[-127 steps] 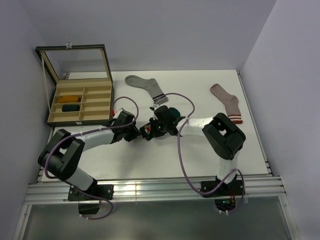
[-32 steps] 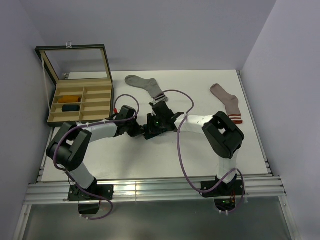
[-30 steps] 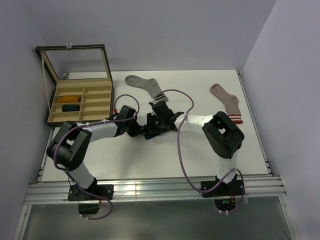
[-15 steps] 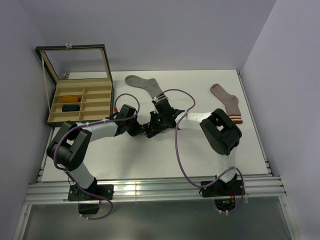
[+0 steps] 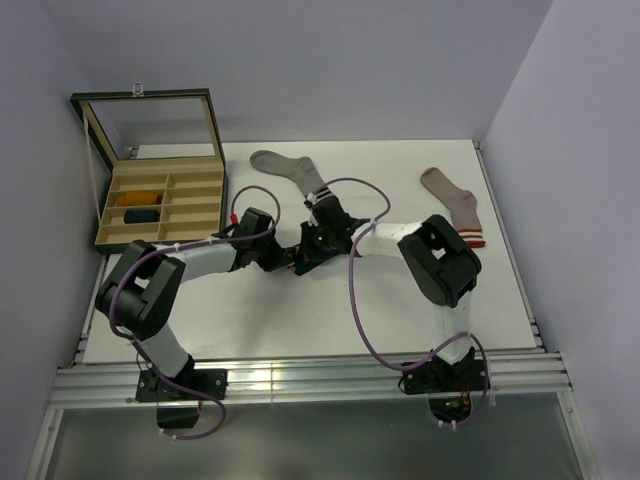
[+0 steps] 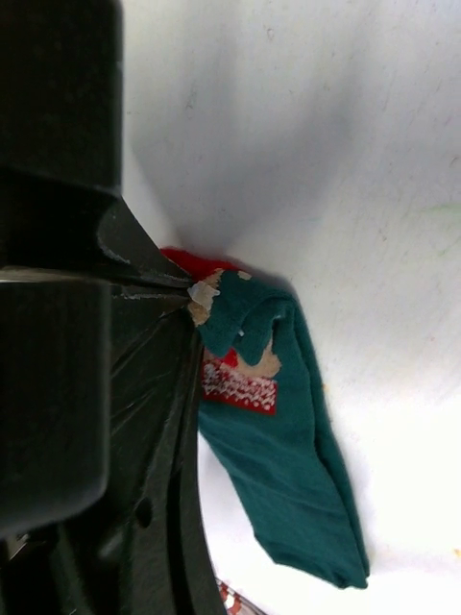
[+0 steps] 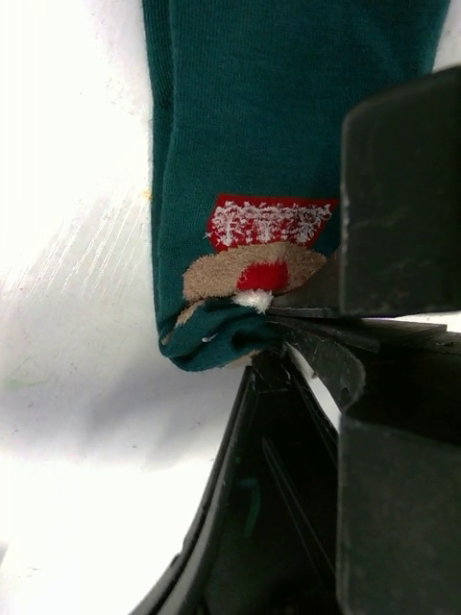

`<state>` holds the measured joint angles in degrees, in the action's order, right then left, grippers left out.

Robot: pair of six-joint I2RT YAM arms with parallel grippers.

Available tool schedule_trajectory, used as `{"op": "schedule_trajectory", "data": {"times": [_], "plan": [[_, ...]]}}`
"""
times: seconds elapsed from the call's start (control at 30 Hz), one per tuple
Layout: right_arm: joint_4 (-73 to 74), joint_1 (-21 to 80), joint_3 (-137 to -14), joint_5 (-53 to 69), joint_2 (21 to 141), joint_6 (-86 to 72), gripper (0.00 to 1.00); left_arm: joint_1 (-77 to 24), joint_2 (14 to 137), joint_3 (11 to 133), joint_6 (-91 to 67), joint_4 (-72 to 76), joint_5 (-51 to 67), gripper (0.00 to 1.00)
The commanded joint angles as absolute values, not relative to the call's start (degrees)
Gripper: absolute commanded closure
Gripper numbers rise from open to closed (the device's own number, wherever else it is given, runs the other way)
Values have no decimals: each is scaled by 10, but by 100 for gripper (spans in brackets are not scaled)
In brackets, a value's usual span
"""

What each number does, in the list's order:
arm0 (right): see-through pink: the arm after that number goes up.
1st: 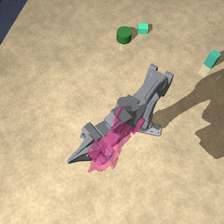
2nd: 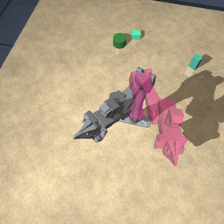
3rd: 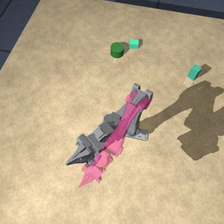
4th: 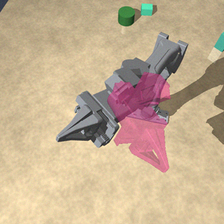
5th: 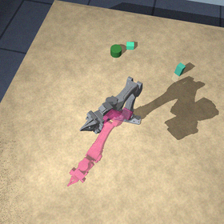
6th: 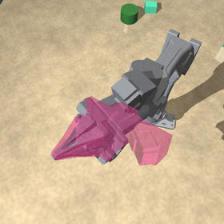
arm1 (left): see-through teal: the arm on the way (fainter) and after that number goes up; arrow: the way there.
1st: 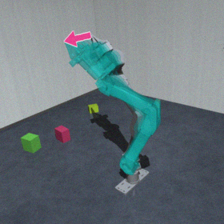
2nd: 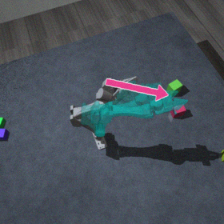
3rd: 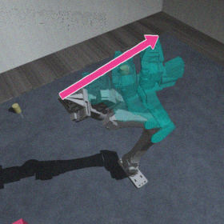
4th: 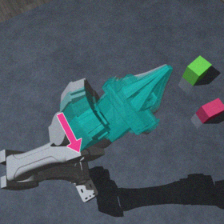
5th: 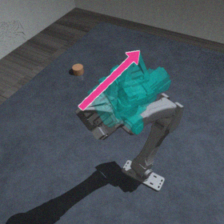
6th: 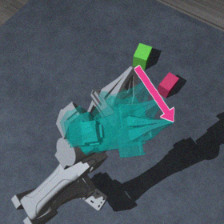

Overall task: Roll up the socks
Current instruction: Roll the sock at the center of the board.

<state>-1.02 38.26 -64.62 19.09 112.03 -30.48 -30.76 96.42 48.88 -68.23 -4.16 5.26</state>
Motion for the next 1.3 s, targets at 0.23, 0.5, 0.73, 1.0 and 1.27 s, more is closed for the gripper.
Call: {"op": "schedule_trajectory", "data": {"times": [0.23,0.5,0.73,1.0,1.27], "plan": [[9,390,-644,179,1125,-257,74,-310,1020,505,-704,-40,47,95],[-25,389,-601,153,1033,-259,61,-310,1024,509,-697,-54,34,96],[-58,399,-579,142,1012,-249,57,-310,1033,515,-694,-56,41,96],[-35,410,-599,97,1049,-245,58,-310,1031,520,-692,-61,41,97],[7,408,-593,62,1068,-251,87,-310,1024,520,-695,-55,47,96]]}}
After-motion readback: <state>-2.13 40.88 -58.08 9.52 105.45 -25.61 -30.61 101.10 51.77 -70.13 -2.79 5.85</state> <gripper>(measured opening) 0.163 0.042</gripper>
